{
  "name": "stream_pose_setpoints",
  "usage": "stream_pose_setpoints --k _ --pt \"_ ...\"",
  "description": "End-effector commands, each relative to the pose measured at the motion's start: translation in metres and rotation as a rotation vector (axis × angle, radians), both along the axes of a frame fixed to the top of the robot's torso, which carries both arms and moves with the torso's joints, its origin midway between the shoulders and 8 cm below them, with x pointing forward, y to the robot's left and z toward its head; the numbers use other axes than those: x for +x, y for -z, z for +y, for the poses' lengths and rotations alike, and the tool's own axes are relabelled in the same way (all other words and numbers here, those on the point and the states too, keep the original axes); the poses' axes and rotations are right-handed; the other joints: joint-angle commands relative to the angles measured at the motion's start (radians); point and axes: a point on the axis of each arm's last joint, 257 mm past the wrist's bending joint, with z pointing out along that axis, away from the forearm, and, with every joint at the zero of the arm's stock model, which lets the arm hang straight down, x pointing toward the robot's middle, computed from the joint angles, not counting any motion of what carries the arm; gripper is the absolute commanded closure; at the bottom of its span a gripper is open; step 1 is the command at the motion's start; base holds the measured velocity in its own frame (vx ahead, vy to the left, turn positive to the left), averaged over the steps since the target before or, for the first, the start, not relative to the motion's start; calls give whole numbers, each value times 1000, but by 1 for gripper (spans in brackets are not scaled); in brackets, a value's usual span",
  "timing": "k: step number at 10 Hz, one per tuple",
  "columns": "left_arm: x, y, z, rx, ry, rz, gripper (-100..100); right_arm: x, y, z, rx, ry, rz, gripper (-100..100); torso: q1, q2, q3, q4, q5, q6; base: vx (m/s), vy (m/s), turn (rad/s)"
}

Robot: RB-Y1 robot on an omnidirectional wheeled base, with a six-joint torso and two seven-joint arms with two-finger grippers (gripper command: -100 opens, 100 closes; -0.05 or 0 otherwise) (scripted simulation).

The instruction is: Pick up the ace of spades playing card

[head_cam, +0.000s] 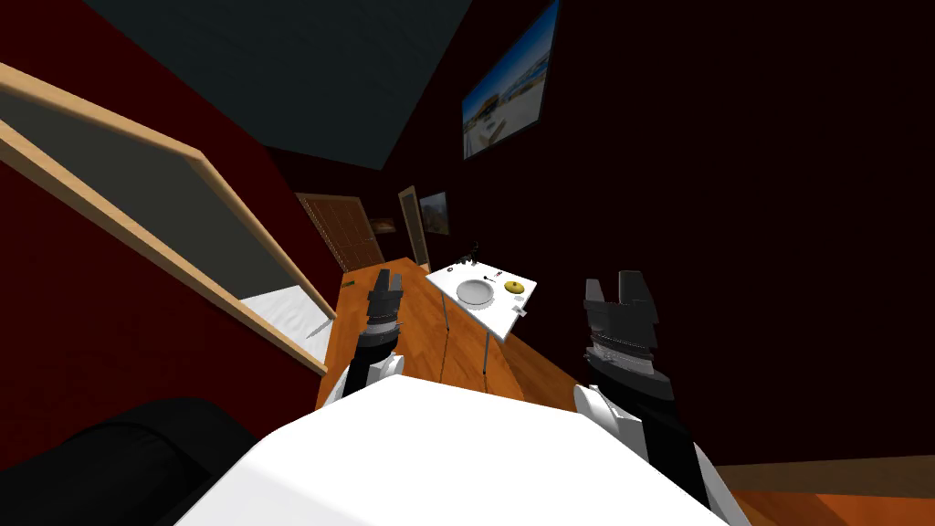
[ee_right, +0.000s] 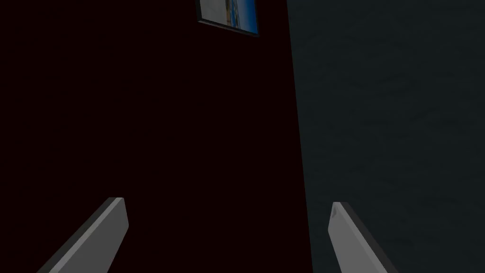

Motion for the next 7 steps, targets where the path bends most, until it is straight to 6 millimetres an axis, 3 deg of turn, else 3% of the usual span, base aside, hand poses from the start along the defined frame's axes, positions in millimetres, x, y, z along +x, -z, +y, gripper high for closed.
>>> stream_pose_setpoints --k 1,3,6,7 --pt "0 0 0 0 0 0 0 5 13 11 -29 -37 39 -100 0 0 0 0 0 0 -10 10 84" --pt "0 0 0 0 0 0 0 11 35 24 -57 -84 96 -100 0 1 1 0 0 0 -23 13 79" --pt "0 0 0 0 0 0 0 18 86 49 -90 -173 221 -100 1 2 1 0 0 0 -26 22 119" --pt "0 0 0 0 0 0 0 18 86 50 -98 -178 224 -100 1 2 1 0 0 0 -20 13 36"
